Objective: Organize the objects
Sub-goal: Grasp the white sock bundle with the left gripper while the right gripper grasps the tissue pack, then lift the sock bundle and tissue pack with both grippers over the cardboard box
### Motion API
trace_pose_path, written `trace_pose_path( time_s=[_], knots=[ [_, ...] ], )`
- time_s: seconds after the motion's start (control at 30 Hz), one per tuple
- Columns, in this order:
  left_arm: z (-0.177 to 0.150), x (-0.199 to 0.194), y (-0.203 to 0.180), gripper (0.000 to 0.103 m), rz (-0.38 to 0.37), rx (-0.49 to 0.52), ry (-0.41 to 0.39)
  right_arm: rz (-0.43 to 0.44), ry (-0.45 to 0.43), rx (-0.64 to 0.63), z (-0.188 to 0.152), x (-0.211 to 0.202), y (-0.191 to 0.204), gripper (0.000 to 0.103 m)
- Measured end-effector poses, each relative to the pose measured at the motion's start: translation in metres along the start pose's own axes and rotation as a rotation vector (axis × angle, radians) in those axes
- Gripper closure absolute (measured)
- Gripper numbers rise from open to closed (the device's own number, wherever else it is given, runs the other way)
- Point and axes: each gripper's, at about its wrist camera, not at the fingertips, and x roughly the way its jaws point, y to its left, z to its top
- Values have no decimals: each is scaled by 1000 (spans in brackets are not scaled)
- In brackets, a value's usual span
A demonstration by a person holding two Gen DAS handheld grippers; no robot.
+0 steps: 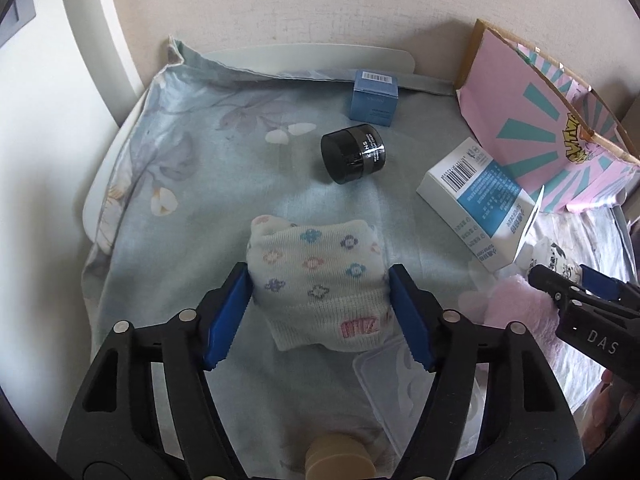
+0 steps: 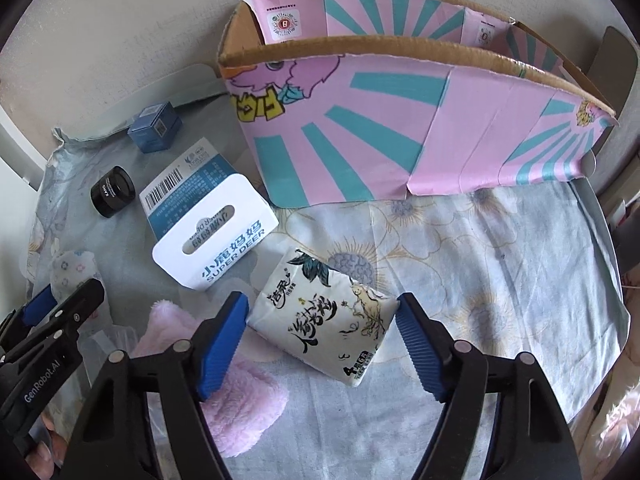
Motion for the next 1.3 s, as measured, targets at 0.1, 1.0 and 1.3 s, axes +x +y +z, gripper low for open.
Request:
trace_pose_path(
  time_s=[0.1,1.0,1.3],
  knots=[
    [2,1,-1,40,-4,16,-5,-3,-3,0,0,-1,0,32],
    [34,-63,6,43,-81,-22,-62,34,-92,-163,20,-66,16,33],
    [58,-107,-7,43,-73,-16,-120,105,-147,-227,39,-114,15,33]
  ],
)
